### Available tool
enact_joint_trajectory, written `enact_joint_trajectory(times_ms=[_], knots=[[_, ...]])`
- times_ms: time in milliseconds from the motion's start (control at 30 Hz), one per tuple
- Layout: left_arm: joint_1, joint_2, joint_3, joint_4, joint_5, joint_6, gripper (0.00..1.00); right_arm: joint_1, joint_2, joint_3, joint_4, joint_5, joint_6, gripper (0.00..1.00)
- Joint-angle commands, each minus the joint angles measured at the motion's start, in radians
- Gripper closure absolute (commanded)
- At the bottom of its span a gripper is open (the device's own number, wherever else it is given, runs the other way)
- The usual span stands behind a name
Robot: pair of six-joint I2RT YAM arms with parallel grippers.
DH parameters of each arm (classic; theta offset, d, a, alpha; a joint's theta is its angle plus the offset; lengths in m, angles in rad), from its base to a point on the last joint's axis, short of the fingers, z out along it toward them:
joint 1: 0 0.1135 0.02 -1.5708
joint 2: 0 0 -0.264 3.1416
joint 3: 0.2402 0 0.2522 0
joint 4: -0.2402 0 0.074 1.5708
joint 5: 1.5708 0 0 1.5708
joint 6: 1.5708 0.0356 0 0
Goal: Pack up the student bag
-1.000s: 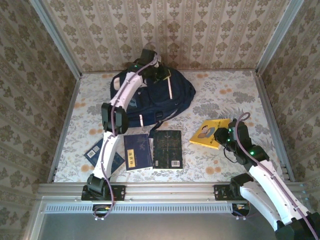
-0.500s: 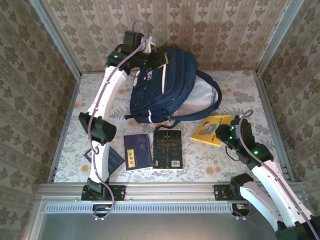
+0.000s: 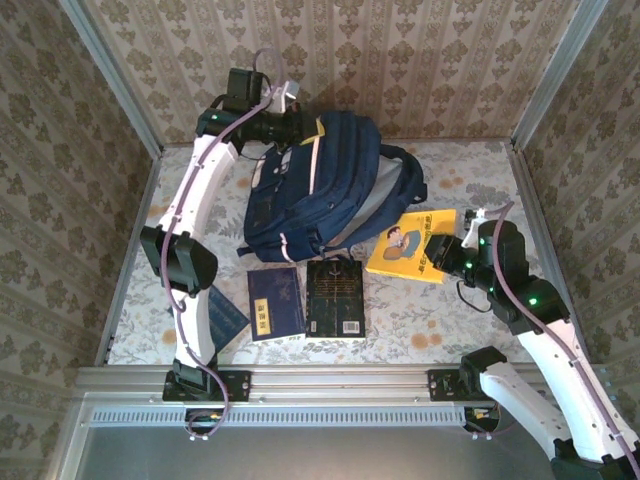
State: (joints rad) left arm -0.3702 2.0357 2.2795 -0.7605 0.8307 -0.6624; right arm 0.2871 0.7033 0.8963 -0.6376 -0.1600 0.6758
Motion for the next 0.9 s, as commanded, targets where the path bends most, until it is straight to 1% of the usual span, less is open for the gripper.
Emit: enact_joint_trajectory(times_ms=[0,67,100,133,200,333,467,567,600,667,733,867], knots=[[0.005,-0.007,0.029,0.196,0.146,-0.038,1.0,0.006,-0.016,0.104,0.105,-0.087,-0.081,1.0],[0.006,-0.003,0.027,0.203,0.157,-0.036,1.0,0.005,-0.016,0.13,0.106,-0.066,-0.092,1.0],[0.008,-0.003,0.024,0.205,0.163,-0.037,1.0,0.006,-0.012,0.146,0.073,-0.054,-0.096,1.0],[0.011,-0.005,0.019,0.214,0.173,-0.04,1.0,0.006,-0.016,0.169,0.052,-0.013,-0.1,1.0],[0.018,-0.011,0.005,0.234,0.192,-0.048,1.0,0.005,-0.071,0.164,0.086,0.052,-0.111,1.0],[0.03,-0.017,-0.005,0.266,0.224,-0.063,1.0,0.005,-0.132,0.176,0.095,0.237,-0.125,1.0],[0.038,-0.02,0.0,0.294,0.248,-0.088,1.0,0.006,-0.092,0.187,0.096,0.341,-0.114,1.0],[0.036,-0.023,0.002,0.304,0.262,-0.096,1.0,0.004,-0.06,0.166,0.152,0.378,-0.107,1.0],[0.035,-0.026,0.002,0.306,0.269,-0.096,1.0,-0.001,-0.031,0.17,0.159,0.375,-0.104,1.0],[0.031,-0.031,-0.002,0.308,0.277,-0.096,1.0,-0.009,0.037,0.182,0.187,0.331,-0.098,1.0],[0.029,-0.035,-0.008,0.315,0.287,-0.102,1.0,-0.026,0.112,0.185,0.242,0.24,-0.082,1.0],[0.027,-0.046,-0.026,0.345,0.305,-0.127,1.0,-0.072,0.262,0.181,0.424,-0.014,0.001,1.0]])
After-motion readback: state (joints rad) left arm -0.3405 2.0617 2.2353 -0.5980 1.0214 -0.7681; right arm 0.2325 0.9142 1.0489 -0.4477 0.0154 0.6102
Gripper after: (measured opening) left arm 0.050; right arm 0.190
